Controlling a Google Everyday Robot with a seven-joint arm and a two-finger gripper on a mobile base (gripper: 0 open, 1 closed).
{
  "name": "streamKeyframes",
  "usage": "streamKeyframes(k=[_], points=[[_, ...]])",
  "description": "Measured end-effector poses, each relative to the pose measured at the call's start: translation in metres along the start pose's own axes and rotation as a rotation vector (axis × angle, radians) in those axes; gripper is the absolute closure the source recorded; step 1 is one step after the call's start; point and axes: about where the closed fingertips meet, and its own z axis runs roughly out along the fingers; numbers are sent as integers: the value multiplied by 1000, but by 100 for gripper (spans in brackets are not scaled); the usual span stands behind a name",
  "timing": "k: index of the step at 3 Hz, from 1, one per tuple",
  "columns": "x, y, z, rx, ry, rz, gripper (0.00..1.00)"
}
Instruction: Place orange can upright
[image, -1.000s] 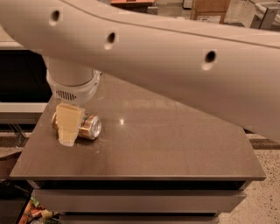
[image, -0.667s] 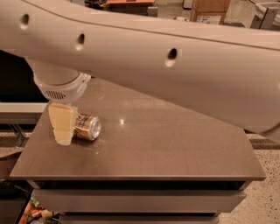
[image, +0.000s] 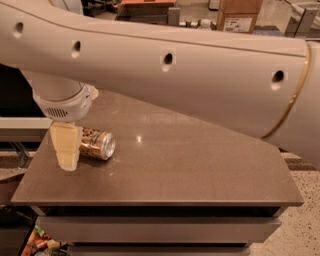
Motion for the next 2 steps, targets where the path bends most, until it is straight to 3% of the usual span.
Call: streamKeyframes(k=[2], points=[[13, -9, 16, -52, -11, 184, 0]])
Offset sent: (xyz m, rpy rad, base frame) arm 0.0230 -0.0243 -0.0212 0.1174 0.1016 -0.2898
